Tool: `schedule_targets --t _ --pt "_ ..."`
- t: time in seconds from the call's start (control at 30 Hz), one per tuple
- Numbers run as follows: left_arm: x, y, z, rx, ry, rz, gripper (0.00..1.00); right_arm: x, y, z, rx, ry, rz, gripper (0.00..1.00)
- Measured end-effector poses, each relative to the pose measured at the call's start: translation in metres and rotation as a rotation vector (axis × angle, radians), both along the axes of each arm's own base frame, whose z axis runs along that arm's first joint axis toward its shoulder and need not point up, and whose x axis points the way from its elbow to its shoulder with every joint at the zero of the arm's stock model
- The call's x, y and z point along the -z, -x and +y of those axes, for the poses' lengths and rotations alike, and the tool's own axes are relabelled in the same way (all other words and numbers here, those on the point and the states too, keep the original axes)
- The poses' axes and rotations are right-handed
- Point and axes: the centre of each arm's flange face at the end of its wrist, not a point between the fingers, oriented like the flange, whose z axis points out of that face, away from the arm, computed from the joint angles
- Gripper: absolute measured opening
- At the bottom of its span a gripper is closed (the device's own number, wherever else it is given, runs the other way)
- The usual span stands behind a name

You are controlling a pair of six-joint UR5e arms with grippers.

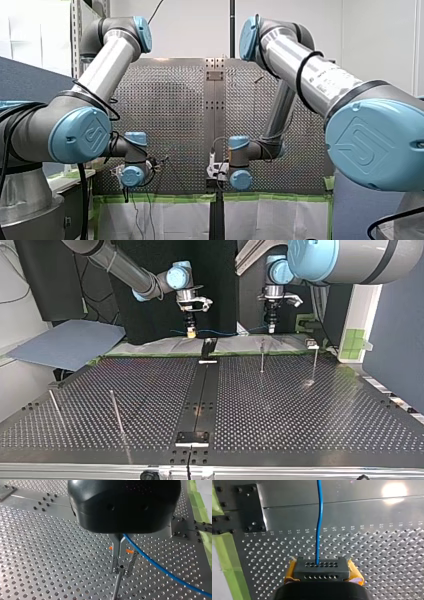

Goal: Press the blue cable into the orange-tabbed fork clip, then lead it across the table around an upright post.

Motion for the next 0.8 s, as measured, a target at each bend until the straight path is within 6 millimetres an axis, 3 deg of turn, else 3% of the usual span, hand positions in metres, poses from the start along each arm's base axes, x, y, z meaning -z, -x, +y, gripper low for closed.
schedule_targets --t 0.13,0.37,0.8 --pt "-0.001 -0.008 -0.002 0.014 0.013 -0.003 0.00 0.011 0.002 -0.001 -0.002 -0.013 0.011 0.00" --pt "0.002 -0.017 -0.001 0.011 0.022 0.011 0.00 0.011 -0.002 -0.005 -0.002 -0.014 0.011 0.00" --pt "0.037 -0.038 0.006 -0.015 0.012 0.063 0.00 0.009 -0.005 -0.008 -0.009 -0.005 0.009 0.00"
